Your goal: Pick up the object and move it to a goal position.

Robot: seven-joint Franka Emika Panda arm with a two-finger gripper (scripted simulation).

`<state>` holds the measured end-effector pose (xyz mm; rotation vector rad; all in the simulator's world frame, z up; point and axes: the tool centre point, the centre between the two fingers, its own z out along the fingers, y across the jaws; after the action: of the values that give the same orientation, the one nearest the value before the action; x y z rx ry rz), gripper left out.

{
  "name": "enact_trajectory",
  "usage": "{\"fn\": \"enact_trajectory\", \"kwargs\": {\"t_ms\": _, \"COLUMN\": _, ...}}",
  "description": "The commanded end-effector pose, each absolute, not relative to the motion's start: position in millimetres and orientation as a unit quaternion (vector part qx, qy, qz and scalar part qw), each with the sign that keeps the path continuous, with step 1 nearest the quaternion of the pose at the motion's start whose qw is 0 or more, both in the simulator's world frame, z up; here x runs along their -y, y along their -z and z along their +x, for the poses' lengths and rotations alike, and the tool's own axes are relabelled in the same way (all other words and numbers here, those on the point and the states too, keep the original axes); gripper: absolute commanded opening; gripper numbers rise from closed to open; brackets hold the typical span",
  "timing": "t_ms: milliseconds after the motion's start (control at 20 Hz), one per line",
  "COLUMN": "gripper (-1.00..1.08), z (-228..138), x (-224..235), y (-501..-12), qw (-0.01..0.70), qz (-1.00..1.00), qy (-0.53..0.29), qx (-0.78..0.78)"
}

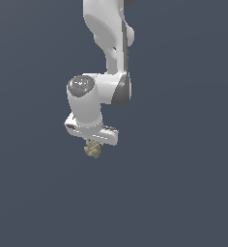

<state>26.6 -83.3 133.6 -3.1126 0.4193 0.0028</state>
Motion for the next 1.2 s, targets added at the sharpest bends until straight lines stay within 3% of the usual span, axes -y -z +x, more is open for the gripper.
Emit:
{"fn": "enact_trajectory", "kwargs": {"t_ms": 0, "gripper": -1.0, "z": 13, "x": 97, "y": -154, "qw": 0.001, "qz": -0.991, "qy": 0.0, "qx": -0.134}}
{"fn": "enact_trajectory", "kwargs": {"t_ms": 700, "gripper": -1.0, "z": -65, "x": 180, "y": -272, "qw": 0.002, "qz": -0.991, "qy": 0.0, "qx": -0.134}}
{"fn": "enact_trajectory", "kwargs": {"t_ms": 1150, "gripper": -1.0, "z": -96, "x": 217, "y": -324, "qw": 0.001, "qz": -0.991, "qy": 0.0, "qx": -0.134}}
